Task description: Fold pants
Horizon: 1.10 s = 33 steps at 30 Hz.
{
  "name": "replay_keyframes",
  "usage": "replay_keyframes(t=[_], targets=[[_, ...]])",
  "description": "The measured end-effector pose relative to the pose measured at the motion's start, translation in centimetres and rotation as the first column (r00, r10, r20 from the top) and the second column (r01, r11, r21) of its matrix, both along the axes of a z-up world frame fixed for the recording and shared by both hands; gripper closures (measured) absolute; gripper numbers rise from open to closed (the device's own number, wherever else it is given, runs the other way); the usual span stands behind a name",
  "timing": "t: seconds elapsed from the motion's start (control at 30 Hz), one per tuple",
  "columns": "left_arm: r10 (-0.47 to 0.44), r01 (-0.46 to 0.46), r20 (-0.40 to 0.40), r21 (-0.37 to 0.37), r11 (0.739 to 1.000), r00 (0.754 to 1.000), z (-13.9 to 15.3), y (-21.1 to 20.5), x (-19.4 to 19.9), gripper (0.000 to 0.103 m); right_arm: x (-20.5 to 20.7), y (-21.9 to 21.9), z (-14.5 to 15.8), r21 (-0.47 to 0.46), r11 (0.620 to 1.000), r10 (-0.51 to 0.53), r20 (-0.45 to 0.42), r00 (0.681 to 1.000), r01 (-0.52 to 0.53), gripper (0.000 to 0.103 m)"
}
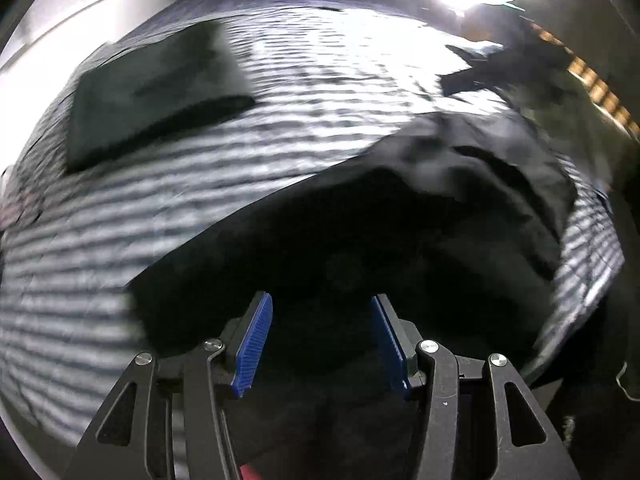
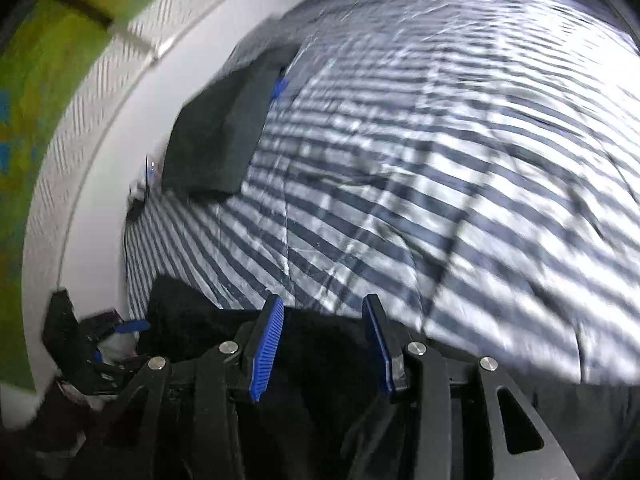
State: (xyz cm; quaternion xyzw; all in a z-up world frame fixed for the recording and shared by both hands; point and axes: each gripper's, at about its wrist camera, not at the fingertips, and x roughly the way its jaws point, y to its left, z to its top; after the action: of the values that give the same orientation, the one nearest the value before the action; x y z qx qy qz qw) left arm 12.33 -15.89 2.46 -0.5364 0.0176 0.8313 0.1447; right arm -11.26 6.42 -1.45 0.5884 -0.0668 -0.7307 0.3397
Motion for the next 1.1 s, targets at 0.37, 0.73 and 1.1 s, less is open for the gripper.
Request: replay_keyframes(t=[0.37, 0.73, 1.1], targets=[[-0.143, 0.143, -0.049, 0.004, 0.990, 0.989, 1.8, 5.8, -4.5, 0.048, 4.3, -2.7, -1.3, -0.063, 0.929, 0.368, 0.072, 0.927, -0.363, 0.068], [-0.228, 0.227, 0.022, 0.026, 0.973, 0.973, -2.3, 10.4, -11.6, 0.065, 5.1, -0.7, 0.1, -0.078, 0.939, 0.336, -0.011, 0.942, -0.335, 0.068], [-0.318, 0.310, -0.072, -0.098, 0.946, 0.946, -2.6, 11.7, -6.2, 0.083, 0.8, -1.2, -1.5, -0.166, 0.935, 0.329, 0.077, 0.941, -0.314, 0.068]])
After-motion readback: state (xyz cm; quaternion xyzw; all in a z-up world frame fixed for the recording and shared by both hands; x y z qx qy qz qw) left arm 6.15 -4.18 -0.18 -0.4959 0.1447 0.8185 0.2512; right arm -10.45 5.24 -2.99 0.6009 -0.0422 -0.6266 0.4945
